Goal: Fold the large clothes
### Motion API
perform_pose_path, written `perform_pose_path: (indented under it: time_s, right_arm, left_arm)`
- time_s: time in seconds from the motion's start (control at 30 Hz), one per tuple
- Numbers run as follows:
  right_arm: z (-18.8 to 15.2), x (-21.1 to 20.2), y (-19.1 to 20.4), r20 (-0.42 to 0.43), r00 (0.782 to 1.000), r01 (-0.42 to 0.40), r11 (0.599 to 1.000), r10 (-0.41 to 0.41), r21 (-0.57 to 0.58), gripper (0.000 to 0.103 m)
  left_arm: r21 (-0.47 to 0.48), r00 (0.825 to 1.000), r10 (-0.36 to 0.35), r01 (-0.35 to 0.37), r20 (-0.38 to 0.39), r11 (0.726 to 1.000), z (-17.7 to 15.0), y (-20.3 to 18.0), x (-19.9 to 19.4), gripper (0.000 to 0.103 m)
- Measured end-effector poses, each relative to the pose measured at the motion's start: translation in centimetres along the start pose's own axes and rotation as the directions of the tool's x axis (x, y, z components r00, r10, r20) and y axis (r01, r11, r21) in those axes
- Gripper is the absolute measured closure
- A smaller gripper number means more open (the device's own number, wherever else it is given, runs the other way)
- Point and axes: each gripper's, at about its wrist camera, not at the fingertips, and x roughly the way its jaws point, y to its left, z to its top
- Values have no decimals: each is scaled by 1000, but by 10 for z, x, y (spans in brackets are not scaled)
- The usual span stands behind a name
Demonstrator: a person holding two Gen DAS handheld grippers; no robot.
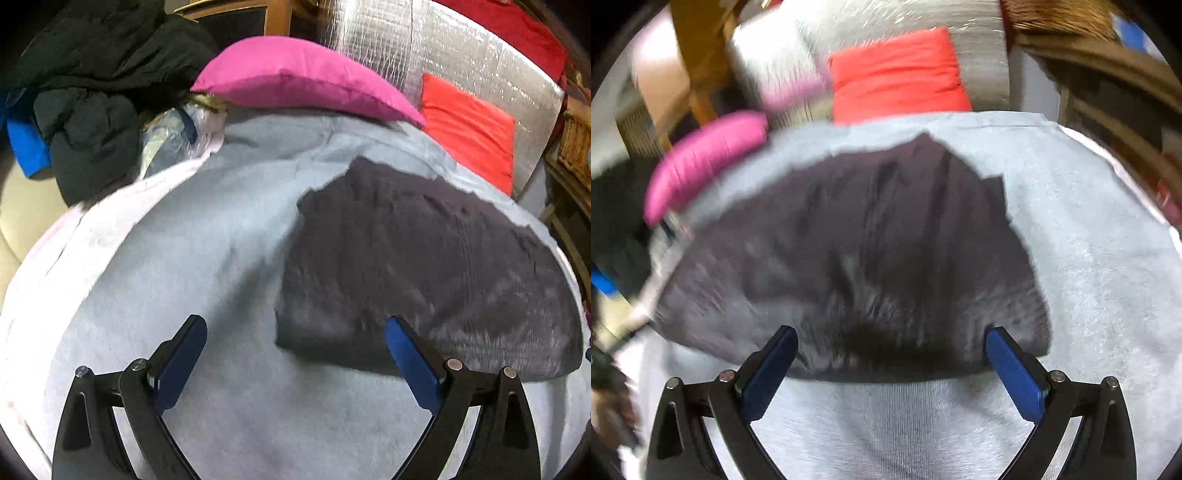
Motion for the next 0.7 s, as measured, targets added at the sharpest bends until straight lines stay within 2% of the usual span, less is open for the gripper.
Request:
perform_pose_path:
  time_s: [0.07,0.17,0.2,0.27,0.3,0.37,0.43,0.6,0.67,0.7]
  right_arm:
    - [20,-4,-26,9,999,-37,996,36,78,0]
    - [48,3,-59,8,996,-93,982,93,161,2]
    - [57,8,-64,-4,992,-120,978,123,170,7]
    - [68,23,-67,-49,986,-151,974,161,169,19]
    - [72,35,-67,-88,983,-147,976,163,161,28]
    - [68,50,-64,-147,981,-104,984,125,144,35]
    - [66,60,-66,-160,983,-71,987,94,145,35]
    - [65,51,-83,-71,992,-83,970,101,229,35]
    - [67,65,-89,-121,982,-106,957,143,269,31]
    - [66,76,-91,-161,968,-137,943,193,302,28]
  left_arm:
    - [-33,998,-60,59,-22,998,14,11,7,6]
    - [-130,981,-185,177,-53,976,37,28,24,6]
    - [-160,970,-233,219,-74,963,46,32,35,6]
    - [-176,958,-270,250,-98,952,53,32,47,6]
    - [-176,954,-282,261,-104,949,56,30,52,6]
    - [-176,948,-292,269,-124,947,57,27,61,6]
    - [-177,942,-307,281,-138,943,55,25,68,6]
    - [-160,933,-328,304,-149,939,54,21,77,6]
    - [-195,924,-347,315,-160,929,55,23,85,6]
    - [-221,915,-365,326,-170,919,56,24,90,6]
